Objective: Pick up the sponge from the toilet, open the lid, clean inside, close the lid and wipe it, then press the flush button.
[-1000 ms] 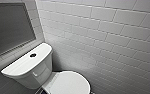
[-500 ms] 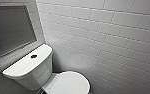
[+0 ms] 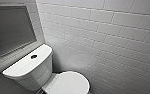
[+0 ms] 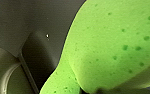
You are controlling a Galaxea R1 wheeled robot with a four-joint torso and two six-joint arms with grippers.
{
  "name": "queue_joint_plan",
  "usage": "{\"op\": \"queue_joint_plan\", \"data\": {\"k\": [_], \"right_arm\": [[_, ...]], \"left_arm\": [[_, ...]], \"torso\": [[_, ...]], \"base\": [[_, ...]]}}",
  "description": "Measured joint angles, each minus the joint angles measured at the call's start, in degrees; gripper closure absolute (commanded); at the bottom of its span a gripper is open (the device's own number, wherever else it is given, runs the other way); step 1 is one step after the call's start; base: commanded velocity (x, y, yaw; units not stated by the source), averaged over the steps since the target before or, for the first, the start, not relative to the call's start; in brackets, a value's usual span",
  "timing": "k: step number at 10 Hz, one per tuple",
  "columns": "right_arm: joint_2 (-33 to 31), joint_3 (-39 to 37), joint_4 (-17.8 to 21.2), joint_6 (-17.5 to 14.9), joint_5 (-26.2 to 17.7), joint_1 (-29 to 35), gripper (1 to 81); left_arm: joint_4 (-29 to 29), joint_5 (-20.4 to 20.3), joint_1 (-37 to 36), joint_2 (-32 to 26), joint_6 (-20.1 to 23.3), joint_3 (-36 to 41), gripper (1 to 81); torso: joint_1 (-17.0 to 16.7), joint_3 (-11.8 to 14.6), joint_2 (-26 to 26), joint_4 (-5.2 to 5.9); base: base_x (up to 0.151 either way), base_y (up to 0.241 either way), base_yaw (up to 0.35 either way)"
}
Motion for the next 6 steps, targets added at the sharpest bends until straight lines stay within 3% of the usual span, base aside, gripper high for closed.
{"op": "queue_joint_plan", "data": {"k": [6], "right_arm": [[0.0, 0.0, 0.0, 0.0, 0.0, 0.0, 81.1]], "left_arm": [[0.0, -6.1, -0.2, -5.2, -1.8, 8.5, 1.0]], "torso": [[0.0, 0.0, 0.0, 0.00]], "base": [[0.000, 0.000, 0.000]]}}
